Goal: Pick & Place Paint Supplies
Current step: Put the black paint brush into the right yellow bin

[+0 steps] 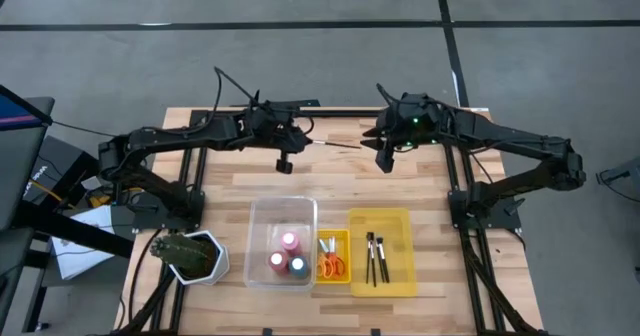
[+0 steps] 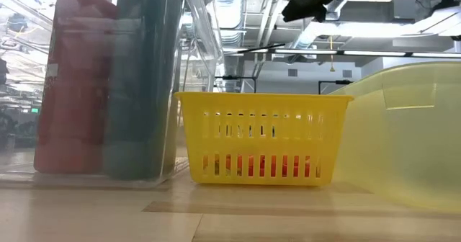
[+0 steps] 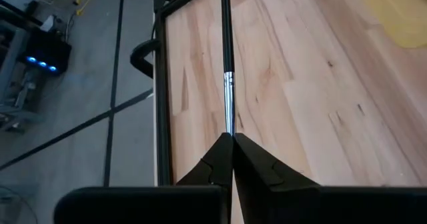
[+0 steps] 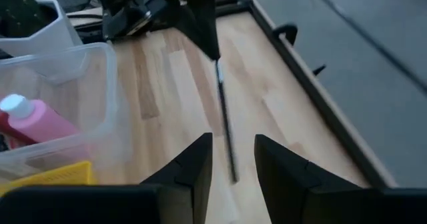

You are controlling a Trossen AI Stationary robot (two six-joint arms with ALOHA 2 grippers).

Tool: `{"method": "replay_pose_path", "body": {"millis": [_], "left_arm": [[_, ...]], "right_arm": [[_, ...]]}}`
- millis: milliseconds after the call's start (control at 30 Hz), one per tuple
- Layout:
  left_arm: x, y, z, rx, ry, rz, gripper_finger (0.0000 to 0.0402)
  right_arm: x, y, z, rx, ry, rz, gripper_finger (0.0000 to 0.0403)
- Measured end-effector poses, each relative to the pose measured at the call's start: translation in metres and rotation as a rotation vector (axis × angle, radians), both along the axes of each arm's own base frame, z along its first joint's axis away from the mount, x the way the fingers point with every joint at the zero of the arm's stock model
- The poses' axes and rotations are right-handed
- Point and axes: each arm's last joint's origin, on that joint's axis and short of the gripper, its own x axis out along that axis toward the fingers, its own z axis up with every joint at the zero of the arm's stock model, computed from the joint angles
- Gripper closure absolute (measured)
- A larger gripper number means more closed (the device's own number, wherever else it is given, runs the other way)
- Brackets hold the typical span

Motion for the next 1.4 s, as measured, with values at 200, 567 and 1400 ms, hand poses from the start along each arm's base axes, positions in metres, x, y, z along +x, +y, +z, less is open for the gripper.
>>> {"method": "replay_pose_path", "body": {"millis": [200, 567, 1400], "left_arm": [[0.005, -0.009, 0.009, 0.03, -0.019, -0.003, 0.0401], [0.012, -0.022, 0.027, 0.062, -0.069, -0.022, 0.0401], [0.012, -0.023, 0.027, 0.07, -0.066, -0.007, 0.0401]], "right_arm": [[-0.002, -0.006, 0.011, -0.086, -0.008, 0.026, 0.0294], [0.035, -0.007, 0.016, -0.059, 0.11, 0.078, 0.0291], [0.082, -0.016, 0.012, -0.063, 0.328, 0.178, 0.0248]]}}
